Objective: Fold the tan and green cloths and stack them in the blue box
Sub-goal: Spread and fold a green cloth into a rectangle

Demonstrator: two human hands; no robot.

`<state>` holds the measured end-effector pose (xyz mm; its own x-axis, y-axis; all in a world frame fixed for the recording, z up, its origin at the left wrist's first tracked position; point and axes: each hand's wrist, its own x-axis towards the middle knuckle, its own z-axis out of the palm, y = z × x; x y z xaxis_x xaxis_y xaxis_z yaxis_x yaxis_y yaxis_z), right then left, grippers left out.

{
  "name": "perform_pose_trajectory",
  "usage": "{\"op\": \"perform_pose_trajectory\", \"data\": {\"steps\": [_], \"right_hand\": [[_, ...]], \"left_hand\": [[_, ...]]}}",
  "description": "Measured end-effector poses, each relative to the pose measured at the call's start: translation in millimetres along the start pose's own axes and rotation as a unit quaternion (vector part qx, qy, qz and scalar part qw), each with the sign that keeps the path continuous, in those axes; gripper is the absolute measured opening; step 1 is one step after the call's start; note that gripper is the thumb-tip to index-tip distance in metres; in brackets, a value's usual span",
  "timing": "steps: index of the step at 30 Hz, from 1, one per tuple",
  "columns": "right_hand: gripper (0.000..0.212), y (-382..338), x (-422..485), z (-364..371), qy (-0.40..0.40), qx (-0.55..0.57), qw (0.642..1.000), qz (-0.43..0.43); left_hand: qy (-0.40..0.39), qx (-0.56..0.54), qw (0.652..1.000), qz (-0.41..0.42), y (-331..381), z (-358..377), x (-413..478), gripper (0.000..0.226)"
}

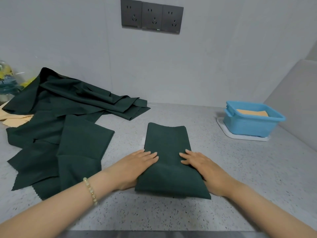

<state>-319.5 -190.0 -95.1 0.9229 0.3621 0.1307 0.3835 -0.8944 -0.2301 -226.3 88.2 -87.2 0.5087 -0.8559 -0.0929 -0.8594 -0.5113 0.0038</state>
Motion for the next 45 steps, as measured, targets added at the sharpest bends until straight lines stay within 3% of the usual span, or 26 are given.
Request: {"op": "perform_pose_trajectory", "data": {"steps": [2,7,10,13,16,19,26,34,38,41,45], "right_hand": [[0.043,-5,1,0,0.005,0.057,0.998,0.035],[0.014,-5,29,-17,0.078,0.270,0.953,0.109],[0.017,2,56,-22,0.108,0.304,0.922,0.215],[0.047,15,74,-11,0.110,0.236,0.909,0.326],[0.045,17,79,0,0.143,0.185,0.908,0.348],[0.039,12,81,5,0.181,0.156,0.906,0.350],[0.028,3,81,10,0.173,-0.040,0.924,0.339],[0.036,11,77,11,0.173,-0.057,0.917,0.356],[0.027,7,82,9,0.255,-0.059,0.915,0.308],[0.030,-2,103,4,0.263,-0.030,0.938,0.223],[0.043,-18,141,6,0.142,-0.037,0.971,0.188]], "left_hand": [[0.014,-0.068,0.998,-0.008,1,-5,-4,0.078],[0.104,-0.263,0.950,-0.129,1,-26,14,0.019],[0.135,-0.365,0.895,-0.219,-7,-33,40,0.037],[0.127,-0.362,0.878,-0.287,-18,-26,52,0.050],[0.152,-0.358,0.860,-0.330,-24,-11,50,0.056],[0.193,-0.361,0.847,-0.339,-20,-2,46,0.047],[0.217,-0.317,0.850,-0.360,-10,-1,45,0.032],[0.208,-0.364,0.838,-0.349,-15,-2,44,0.025],[0.250,-0.354,0.835,-0.339,-17,-6,44,0.030],[0.312,-0.260,0.863,-0.299,-20,-14,58,0.040],[0.198,-0.186,0.935,-0.230,-20,-25,93,0.050]]}}
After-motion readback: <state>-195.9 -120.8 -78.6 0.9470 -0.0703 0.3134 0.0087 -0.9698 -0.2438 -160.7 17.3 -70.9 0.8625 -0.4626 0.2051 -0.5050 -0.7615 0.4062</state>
